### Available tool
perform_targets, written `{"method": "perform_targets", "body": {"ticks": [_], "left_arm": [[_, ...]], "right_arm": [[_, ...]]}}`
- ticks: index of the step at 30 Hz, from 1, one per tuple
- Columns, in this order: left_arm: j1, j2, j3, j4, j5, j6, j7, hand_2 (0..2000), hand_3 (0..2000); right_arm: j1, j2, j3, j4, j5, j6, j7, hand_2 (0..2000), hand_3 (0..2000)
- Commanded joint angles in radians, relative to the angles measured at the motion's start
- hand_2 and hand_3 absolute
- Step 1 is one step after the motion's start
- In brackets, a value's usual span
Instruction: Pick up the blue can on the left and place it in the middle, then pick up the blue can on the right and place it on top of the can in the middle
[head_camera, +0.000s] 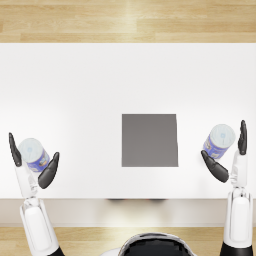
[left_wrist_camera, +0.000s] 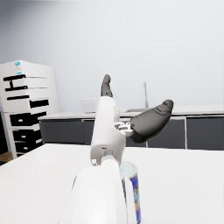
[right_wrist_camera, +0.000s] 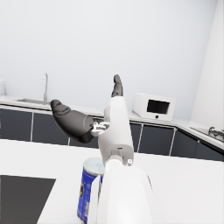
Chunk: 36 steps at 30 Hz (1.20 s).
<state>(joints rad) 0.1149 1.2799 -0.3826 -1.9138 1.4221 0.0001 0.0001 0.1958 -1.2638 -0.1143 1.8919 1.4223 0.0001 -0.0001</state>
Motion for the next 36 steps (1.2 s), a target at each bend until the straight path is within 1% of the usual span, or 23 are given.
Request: {"method": "perform_targets", "body": {"ticks": [1, 5, 8, 10, 13, 15, 18, 26, 32, 34, 36], "left_arm": [[-0.018, 0.014, -0.073, 0.038, 0.001, 0.000, 0.000, 0, 0], [-0.034, 0.027, -0.093, 0.154, 0.002, 0.000, 0.000, 0, 0], [-0.045, 0.036, -0.084, 0.226, 0.002, 0.000, 0.000, 0, 0], [-0.051, 0.041, -0.081, 0.257, 0.002, 0.000, 0.000, 0, 0], [-0.050, 0.043, -0.075, 0.308, 0.002, 0.000, 0.000, 0, 0], [-0.050, 0.046, -0.065, 0.335, 0.002, 0.000, 0.000, 0, 0], [-0.053, 0.051, -0.040, 0.361, 0.002, 0.000, 0.000, 0, 0], [0.001, 0.042, 0.002, 0.511, 0.002, 0.000, 0.000, 0, 0], [0.048, 0.036, 0.016, 0.612, 0.002, 0.000, 0.000, 0, 0], [0.057, 0.036, 0.027, 0.624, 0.002, 0.000, 0.000, 0, 0], [0.084, 0.031, 0.033, 0.672, 0.002, 0.001, 0.000, 0, 0]], "right_arm": [[-0.005, -0.002, -0.024, -0.038, 0.001, 0.000, 0.000, 0, 0], [-0.003, -0.007, -0.021, -0.093, 0.002, 0.000, 0.000, 0, 0], [0.003, -0.011, -0.019, -0.203, 0.002, 0.000, 0.000, 0, 0], [0.005, -0.013, -0.001, -0.276, 0.002, 0.000, 0.000, 0, 0], [0.004, -0.019, 0.015, -0.346, 0.002, 0.000, 0.000, 0, 0], [-0.003, -0.023, 0.040, -0.373, 0.002, 0.000, 0.000, 0, 0], [-0.001, -0.028, 0.040, -0.407, 0.002, -0.005, 0.000, 0, 0], [0.021, -0.042, 0.023, -0.547, 0.002, -0.002, 0.000, 0, 0], [0.061, -0.053, 0.016, -0.637, 0.002, 0.000, 0.000, 0, 0], [0.074, -0.057, 0.020, -0.655, 0.002, 0.000, 0.000, 0, 0], [0.087, -0.061, 0.027, -0.691, 0.002, 0.000, 0.000, 0, 0]]}}
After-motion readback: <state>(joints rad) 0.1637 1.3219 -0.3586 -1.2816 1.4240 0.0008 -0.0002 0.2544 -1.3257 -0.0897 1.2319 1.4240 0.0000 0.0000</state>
